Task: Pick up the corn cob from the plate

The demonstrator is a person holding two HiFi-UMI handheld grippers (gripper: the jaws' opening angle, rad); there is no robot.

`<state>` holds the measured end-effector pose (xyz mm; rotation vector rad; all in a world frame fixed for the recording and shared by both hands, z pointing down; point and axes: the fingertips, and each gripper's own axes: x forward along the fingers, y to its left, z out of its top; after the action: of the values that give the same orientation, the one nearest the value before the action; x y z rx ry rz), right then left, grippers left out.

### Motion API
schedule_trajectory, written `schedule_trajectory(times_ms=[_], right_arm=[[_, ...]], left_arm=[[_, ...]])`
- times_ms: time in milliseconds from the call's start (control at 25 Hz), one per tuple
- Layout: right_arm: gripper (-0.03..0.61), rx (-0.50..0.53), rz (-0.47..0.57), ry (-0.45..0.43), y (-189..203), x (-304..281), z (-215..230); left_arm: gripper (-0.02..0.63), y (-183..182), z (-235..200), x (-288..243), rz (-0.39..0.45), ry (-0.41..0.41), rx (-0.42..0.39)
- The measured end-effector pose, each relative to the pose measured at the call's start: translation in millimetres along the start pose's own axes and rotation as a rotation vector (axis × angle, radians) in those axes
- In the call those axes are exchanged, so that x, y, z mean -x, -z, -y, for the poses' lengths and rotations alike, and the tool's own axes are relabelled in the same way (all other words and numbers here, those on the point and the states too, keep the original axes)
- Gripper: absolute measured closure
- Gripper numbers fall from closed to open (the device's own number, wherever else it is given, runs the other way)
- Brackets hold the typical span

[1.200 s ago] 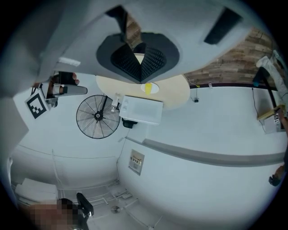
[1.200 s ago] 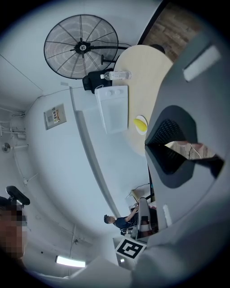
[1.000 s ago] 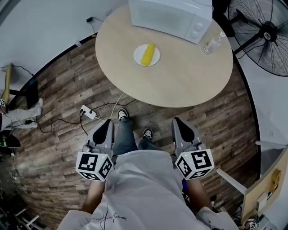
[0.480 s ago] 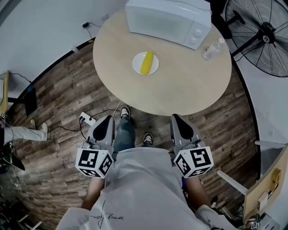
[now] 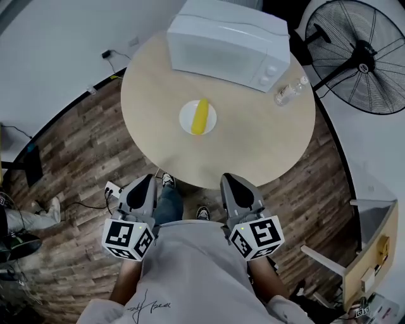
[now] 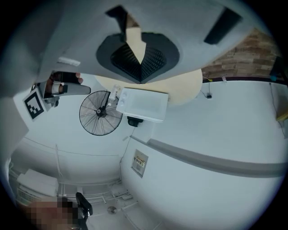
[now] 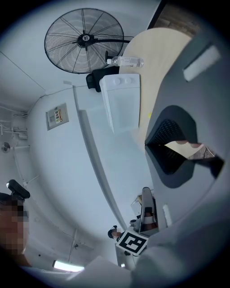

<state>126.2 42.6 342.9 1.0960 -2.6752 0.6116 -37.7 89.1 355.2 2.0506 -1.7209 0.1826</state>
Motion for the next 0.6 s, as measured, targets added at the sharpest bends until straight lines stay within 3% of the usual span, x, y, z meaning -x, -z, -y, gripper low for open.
schedule_trajectory(times_ms=[600], right_arm=[[0.566,-0.031,-0.013,0.105,-38,-88,-9]], left_arm=[[0.623,-61,-71,-57,-0.013,0.132,-0.034]])
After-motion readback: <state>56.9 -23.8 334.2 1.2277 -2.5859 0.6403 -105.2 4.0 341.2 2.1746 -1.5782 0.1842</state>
